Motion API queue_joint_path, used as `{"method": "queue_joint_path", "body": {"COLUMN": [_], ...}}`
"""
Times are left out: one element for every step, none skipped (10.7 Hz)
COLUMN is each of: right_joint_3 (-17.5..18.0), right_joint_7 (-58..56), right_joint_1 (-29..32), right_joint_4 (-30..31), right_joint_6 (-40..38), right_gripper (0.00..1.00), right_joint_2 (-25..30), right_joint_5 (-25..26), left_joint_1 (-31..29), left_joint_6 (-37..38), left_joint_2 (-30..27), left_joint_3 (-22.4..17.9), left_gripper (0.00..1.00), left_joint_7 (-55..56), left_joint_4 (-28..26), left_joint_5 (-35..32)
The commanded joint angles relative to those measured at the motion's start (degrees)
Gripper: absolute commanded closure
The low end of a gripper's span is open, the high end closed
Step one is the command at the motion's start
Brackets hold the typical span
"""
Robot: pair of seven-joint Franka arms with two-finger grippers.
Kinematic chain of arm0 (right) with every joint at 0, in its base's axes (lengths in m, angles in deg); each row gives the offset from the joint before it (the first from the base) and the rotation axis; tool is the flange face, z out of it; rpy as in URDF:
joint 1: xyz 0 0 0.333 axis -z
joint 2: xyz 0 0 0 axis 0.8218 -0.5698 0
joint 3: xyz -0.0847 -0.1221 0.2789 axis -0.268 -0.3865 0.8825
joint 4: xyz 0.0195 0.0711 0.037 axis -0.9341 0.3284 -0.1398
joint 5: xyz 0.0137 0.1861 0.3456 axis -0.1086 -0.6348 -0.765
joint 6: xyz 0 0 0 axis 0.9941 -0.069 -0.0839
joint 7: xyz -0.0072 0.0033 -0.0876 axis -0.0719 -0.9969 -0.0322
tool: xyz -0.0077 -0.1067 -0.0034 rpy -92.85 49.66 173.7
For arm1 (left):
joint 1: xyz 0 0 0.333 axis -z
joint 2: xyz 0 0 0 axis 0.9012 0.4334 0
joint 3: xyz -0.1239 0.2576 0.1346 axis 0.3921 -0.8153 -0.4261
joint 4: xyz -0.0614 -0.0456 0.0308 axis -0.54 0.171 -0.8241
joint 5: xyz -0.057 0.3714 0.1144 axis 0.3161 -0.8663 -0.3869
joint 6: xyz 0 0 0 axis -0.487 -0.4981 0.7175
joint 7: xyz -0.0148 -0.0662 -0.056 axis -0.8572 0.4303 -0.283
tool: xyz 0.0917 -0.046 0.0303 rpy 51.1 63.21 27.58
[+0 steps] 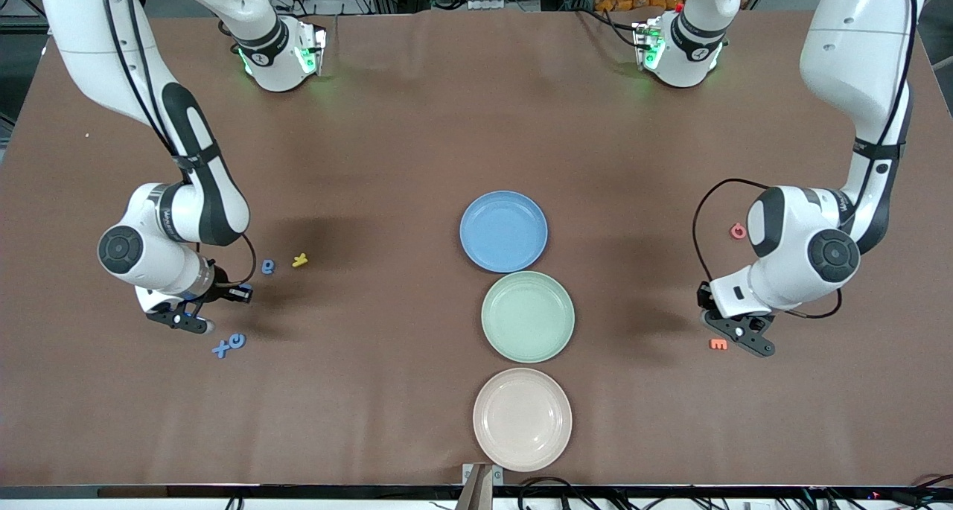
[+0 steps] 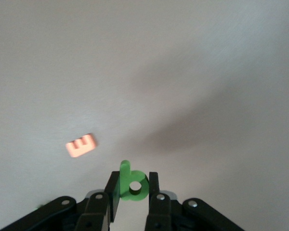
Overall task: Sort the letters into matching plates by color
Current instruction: 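Carry the blue E to the blue plate while the left gripper carries b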
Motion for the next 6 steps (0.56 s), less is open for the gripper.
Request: {"method": "queue_joint_path", "body": {"right_joint_3": [0.9,1.0,1.0,1.0,1.0,1.0], "right_joint_7": [-0.2,3.8,7.9,11.3,13.6,15.2], "right_joint_1": [-4.2,-7.2,-10.2,-12.8,-15.8,-18.6], "right_joint_4": [-2.3,-2.4,-2.5,-2.6,-3.0,-3.5], "right_joint_6": [-8.0,-8.9,-8.9,-8.8,-8.9,-9.0], "right_gripper": [0.98,0.98,0.98,0.98,0.98,0.98], "right_joint_2": [3.0,3.2,3.2,3.1,3.0,2.9], "right_joint_5": [1.1,1.4,1.3,1.2,1.1,1.1], "left_joint_1": [2.4,3.1,3.7,4.3,4.4,4.7], "left_joint_6": [1.0,1.0,1.0,0.9,0.8,0.4], "left_joint_2": [-2.1,-2.2,-2.2,-2.1,-1.8,-1.5], "left_joint_3": [4.2,6.2,7.6,8.7,10.1,11.3], "left_gripper": [1.00,1.00,1.00,1.00,1.00,1.00], "left_joint_7": [20.4,27.6,33.8,39.2,42.9,47.1], "left_joint_4": [-0.9,-0.9,-0.9,-0.9,-0.9,-0.9], "left_joint_5": [3.3,3.4,3.5,4.7,6.6,7.8]}}
